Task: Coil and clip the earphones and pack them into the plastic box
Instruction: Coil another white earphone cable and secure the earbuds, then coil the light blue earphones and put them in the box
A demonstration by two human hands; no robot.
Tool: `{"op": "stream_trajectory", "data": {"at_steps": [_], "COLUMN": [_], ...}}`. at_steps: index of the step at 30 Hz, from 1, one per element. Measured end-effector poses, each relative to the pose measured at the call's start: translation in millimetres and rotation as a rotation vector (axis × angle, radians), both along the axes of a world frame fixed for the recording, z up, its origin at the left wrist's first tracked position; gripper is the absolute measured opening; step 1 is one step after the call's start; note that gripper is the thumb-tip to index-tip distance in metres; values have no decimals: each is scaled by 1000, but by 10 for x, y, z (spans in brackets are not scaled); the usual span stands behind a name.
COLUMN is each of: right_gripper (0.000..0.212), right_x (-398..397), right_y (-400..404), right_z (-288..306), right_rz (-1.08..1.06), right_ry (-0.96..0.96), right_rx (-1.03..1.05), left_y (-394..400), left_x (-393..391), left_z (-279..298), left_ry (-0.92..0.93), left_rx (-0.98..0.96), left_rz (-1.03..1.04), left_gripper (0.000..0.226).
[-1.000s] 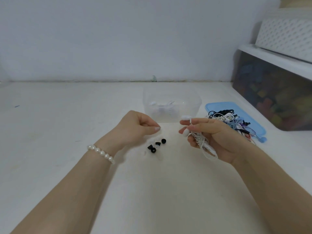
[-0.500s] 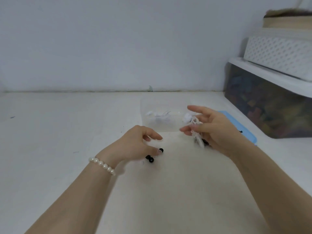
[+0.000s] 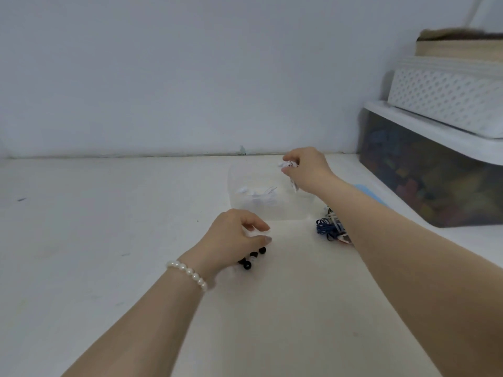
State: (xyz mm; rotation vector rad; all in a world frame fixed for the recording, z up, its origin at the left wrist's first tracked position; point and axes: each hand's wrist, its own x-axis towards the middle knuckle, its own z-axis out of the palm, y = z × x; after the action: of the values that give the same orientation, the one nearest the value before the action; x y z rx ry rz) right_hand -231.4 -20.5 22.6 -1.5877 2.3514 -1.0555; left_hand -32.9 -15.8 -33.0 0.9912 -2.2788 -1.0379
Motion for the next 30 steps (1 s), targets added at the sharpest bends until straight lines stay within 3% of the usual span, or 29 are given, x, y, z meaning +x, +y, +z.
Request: {"op": "stream_trajectory", "data": {"at_steps": [4, 11, 15, 21, 23, 27, 30], "right_gripper": [42, 17, 5, 46, 46, 22, 14], "right_x": [-45, -176, -249, -301, -340, -393, -415], "right_y": [27, 407, 827, 1181, 1187, 1209, 1239], "right_z": [24, 273, 316, 64, -20, -12, 76], "right_rz": [82, 77, 75, 47, 23, -30, -40], "right_ry": [26, 84, 131, 325, 390, 394, 375], "right_rx": [184, 25, 206, 636, 602, 451, 425], "left_y": [5, -13, 36, 72, 70, 30, -37], "left_x": [-5, -4, -1, -1, 3, 42, 82], "left_z": [3, -13, 15, 19, 2, -18, 18], "left_ry": [-28, -35, -33, -48, -42, 62, 131], "left_rx": [-18, -36, 18, -4, 13, 152, 143], "left_rz": [-24, -28, -37, -27, -23, 6, 53], "left_gripper": [18, 12, 16, 16, 15, 8, 9]}}
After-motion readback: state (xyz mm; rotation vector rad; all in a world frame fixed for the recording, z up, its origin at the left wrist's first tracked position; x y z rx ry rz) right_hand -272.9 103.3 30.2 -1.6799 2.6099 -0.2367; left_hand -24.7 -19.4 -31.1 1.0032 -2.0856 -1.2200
